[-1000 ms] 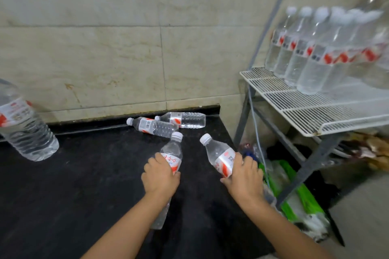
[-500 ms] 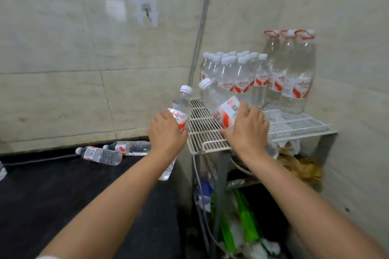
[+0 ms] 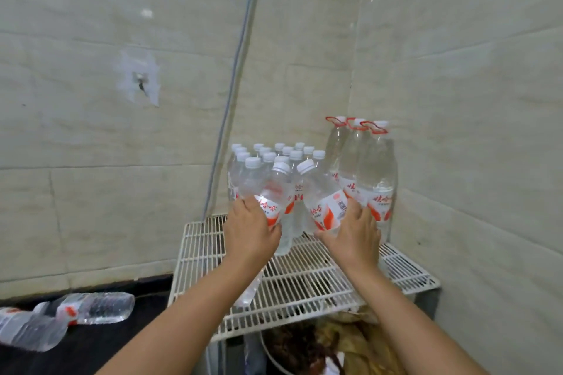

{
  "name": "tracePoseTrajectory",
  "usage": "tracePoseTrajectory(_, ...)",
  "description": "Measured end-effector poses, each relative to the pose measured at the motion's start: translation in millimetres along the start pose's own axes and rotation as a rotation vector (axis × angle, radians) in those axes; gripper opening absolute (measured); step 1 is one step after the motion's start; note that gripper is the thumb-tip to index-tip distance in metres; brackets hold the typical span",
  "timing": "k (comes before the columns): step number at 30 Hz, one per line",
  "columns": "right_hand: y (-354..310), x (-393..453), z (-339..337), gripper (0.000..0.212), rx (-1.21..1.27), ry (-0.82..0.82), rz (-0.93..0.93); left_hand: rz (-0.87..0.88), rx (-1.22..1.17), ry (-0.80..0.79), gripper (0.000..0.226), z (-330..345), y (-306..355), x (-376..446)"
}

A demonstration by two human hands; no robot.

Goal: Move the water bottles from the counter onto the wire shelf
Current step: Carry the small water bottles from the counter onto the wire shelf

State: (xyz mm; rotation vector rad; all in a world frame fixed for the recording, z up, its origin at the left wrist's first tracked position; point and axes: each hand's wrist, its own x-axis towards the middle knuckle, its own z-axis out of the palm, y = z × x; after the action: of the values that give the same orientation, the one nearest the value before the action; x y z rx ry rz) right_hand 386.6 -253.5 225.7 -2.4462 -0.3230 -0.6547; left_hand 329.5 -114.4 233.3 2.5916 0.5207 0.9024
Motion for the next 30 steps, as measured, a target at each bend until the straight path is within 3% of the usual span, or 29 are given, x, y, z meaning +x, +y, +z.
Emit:
tracePoseTrajectory(3, 19.8, 29.3, 9.1, 0.086, 0.103, 0.0, 0.021, 0.006, -0.053, 0.051, 0.067, 23.7, 18.4, 18.2)
tracePoseTrajectory(11, 79.5, 99.1, 38.6, 0.08, 0.806, -0.193, 0.067, -0.122, -0.256, 0.199, 0.075, 103.0, 68.2, 40.7)
tracePoseTrajectory(20, 120.1, 139.8, 65.1, 0.077, 0.935, -0.404, 0.009, -0.335, -0.319, 0.27, 0.082, 158.5, 111.7, 59.9)
tracePoseTrajectory(30, 123.8, 156.7, 69.0, 0.078, 0.892, -0.559, 0.001, -0.381, -0.175, 0.289, 0.084, 175.3, 108.2, 70.5)
